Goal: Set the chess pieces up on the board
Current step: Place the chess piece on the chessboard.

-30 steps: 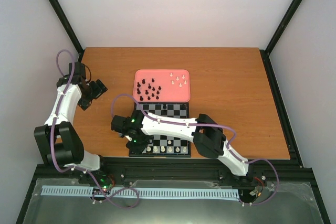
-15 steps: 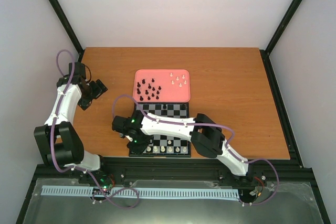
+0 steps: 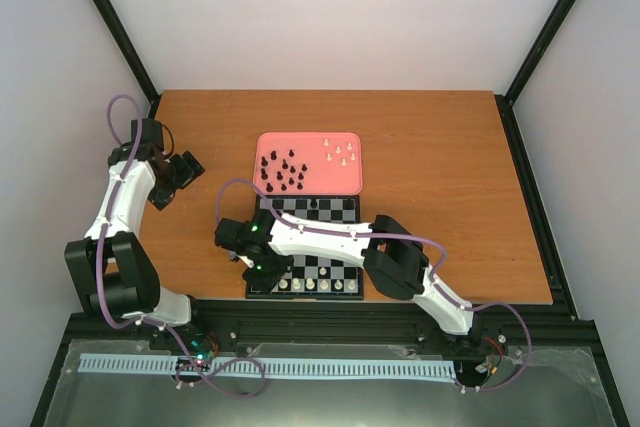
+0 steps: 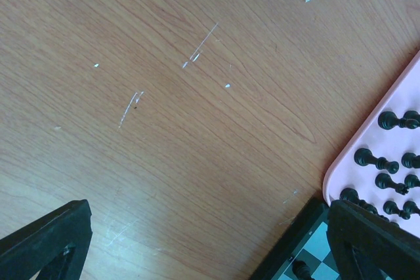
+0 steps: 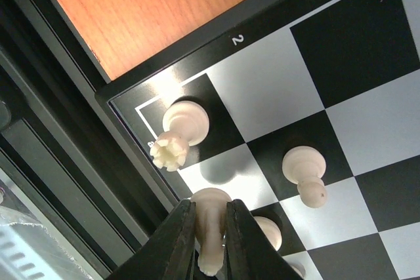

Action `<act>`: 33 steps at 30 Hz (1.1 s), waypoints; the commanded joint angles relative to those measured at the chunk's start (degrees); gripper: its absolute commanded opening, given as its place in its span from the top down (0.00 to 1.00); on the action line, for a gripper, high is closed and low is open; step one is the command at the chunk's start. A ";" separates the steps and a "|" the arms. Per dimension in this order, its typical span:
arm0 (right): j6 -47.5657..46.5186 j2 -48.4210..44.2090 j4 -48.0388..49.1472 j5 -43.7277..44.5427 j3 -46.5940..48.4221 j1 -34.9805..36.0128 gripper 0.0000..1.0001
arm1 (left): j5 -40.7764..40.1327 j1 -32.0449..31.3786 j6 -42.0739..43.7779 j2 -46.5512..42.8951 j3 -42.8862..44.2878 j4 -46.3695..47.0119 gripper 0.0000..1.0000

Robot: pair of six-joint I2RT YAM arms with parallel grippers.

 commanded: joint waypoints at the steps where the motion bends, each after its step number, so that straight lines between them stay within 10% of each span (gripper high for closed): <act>1: -0.49 1.18 0.44 -0.26 -0.30 -0.37 0.86 | -0.69 -0.28 0.80 -1.46 0.48 1.04 0.00; 33: -0.19 -6.67 -3.78 2.44 2.64 -0.45 0.71 | -1.07 -0.32 0.89 -0.74 1.92 0.31 0.00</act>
